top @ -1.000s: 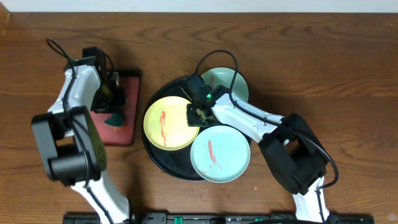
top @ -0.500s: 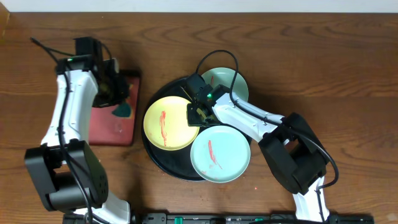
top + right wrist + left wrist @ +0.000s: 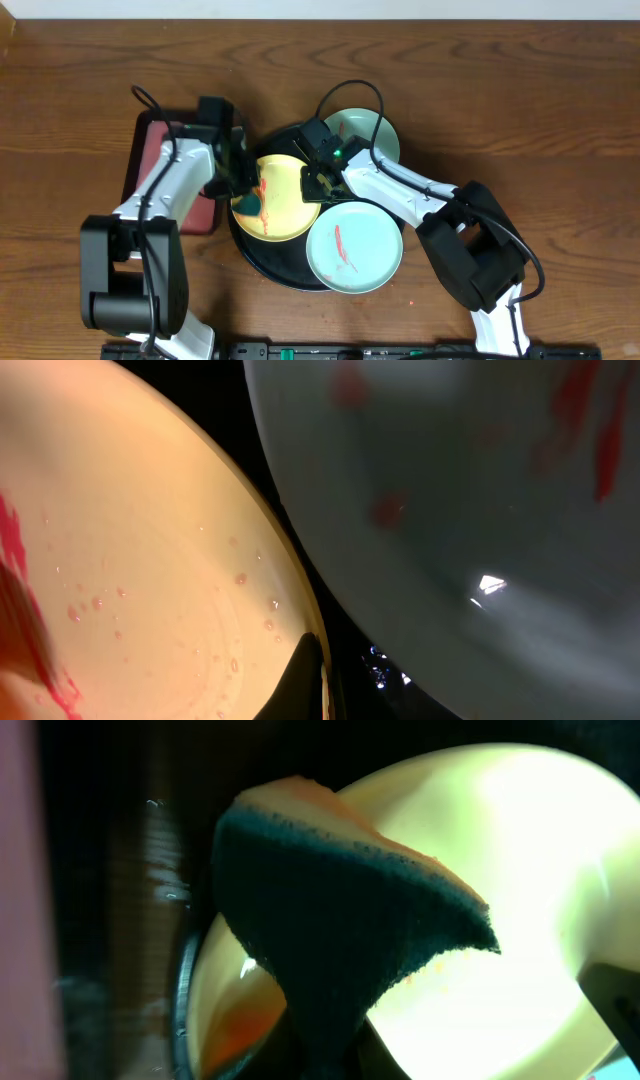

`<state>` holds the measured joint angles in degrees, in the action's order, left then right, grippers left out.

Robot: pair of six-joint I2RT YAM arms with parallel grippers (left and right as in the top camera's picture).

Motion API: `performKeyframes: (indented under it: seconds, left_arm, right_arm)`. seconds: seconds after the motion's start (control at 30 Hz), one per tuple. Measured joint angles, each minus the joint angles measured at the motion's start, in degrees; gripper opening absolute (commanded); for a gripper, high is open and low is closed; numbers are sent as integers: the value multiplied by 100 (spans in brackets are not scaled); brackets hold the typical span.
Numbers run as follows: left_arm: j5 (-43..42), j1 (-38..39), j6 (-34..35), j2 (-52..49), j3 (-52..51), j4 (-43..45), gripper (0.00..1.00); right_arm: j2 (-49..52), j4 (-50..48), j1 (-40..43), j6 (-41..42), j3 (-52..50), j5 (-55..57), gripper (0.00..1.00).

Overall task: Clean dirty plates on tray and stack at the side
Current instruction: 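Scrub the yellow plate with the sponge while right gripper holds rim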

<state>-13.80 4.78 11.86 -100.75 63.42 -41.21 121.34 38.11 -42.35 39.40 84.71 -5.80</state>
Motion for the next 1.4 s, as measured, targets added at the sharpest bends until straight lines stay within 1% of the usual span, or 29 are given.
performKeyframes:
  seconds: [0.1, 0.47, 0.53, 0.77, 0.87, 1.0, 1.17, 1.23, 1.3, 1.4]
  left_arm:
    - [26, 146, 136, 0, -188, 273, 8]
    - [212, 638, 776, -177, -269, 398, 7]
    - [140, 667, 737, -225, -256, 437, 7]
    - [-717, 680, 162, -339, -203, 664, 8]
    - [-804, 669, 122, -400, -138, 662, 7]
    - [-385, 710, 503, -402, -57, 540, 7]
    - [763, 800, 1150, -402, 107, -13, 7]
    - [1027, 791, 1276, -402, 109, -175, 8]
    - [1123, 800, 1353, -402, 114, -267, 7]
    - [975, 809, 1178, -402, 114, -337, 7]
  right_arm:
    - [0, 0, 0, 0, 0, 2, 1]
    - [0, -7, 0, -2, 0, 4, 1]
    - [0, -7, 0, -2, 0, 4, 1]
    - [0, -7, 0, -7, 0, 7, 1]
    - [0, -7, 0, -9, 0, 7, 1]
    - [0, -7, 0, -15, 0, 7, 1]
    - [0, -7, 0, -15, 0, 4, 1]
    - [0, -13, 0, -15, 0, 2, 1]
    - [0, -31, 0, -17, 0, -4, 1]
    - [2, -39, 0, -20, 0, -15, 1]
